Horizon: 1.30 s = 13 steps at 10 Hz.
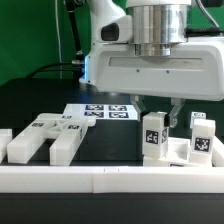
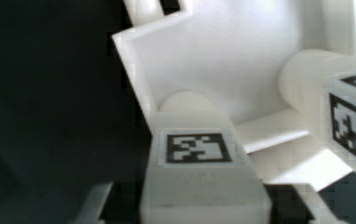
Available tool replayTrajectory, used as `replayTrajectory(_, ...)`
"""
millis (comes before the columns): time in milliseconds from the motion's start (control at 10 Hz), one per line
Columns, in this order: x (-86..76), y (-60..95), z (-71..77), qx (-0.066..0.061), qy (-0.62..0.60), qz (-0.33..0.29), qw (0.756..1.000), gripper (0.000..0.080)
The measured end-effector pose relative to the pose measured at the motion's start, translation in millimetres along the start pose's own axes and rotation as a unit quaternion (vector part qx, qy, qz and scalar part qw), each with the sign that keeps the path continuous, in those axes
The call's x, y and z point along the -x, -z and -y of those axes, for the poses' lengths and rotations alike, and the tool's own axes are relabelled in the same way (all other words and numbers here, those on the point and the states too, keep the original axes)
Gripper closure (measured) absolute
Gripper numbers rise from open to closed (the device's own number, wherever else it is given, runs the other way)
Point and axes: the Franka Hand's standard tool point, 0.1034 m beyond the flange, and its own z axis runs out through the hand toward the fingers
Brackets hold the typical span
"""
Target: Assemble chair
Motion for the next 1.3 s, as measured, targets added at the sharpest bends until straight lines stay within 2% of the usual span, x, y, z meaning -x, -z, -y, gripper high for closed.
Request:
replayTrajectory(400, 2.9, -0.3, 3.8, 0.0, -0.138, 0.0, 0.99, 0.0507)
replayTrajectory(600, 2.9, -0.3, 3.7, 0.0, -0.127, 0.0, 0.992, 0.0506)
replayTrajectory(800, 4.6, -0.1, 5.1, 0.003, -0.11, 0.005, 0.994, 0.0196)
replayTrajectory(900, 5.6, -0.1, 6.4, 0.004, -0.092, 0.006, 0.996, 0.0164)
replayTrajectory(1100, 4.1, 0.6, 6.3, 0.005, 0.016, 0.004, 1.0, 0.0152)
replayTrajectory(1300, 2.5, 0.8, 4.6, 0.006, 0.115, 0.004, 0.993, 0.0151)
